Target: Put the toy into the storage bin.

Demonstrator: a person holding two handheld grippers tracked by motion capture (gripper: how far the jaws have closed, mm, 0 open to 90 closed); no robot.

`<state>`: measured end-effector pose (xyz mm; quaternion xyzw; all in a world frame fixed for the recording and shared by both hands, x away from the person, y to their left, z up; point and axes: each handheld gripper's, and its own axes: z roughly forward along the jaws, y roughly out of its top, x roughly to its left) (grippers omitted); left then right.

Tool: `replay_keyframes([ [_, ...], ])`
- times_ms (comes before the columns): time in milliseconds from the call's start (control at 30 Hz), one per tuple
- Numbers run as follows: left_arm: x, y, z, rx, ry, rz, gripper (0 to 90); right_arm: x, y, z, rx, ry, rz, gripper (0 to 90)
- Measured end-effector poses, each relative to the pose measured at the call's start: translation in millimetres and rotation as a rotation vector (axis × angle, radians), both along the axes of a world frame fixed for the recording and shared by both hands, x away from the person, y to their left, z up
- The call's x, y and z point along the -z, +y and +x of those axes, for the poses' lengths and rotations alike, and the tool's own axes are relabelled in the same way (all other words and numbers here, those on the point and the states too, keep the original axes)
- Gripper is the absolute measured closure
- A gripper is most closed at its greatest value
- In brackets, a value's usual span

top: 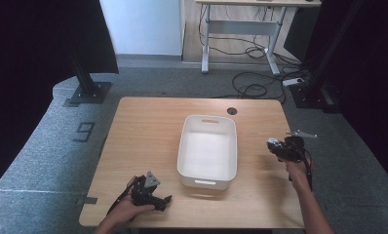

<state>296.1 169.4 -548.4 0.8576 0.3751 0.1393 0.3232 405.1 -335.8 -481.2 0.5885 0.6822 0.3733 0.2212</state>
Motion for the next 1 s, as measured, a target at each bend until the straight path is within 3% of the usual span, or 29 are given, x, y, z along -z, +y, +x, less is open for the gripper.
replay_keyframes([
  [533, 0.0, 0.0, -0.1, 0.000, 0.000, 0.001, 0.0, -10.8, 12.0, -5.5, -0.026, -0.018, 0.009, 50.0],
  [1000, 0.0, 0.0, 0.2, 0.002, 0.000, 0.000, 0.0, -10.4, 33.4, -6.9, -0.067, -0.014, 0.002, 50.0],
])
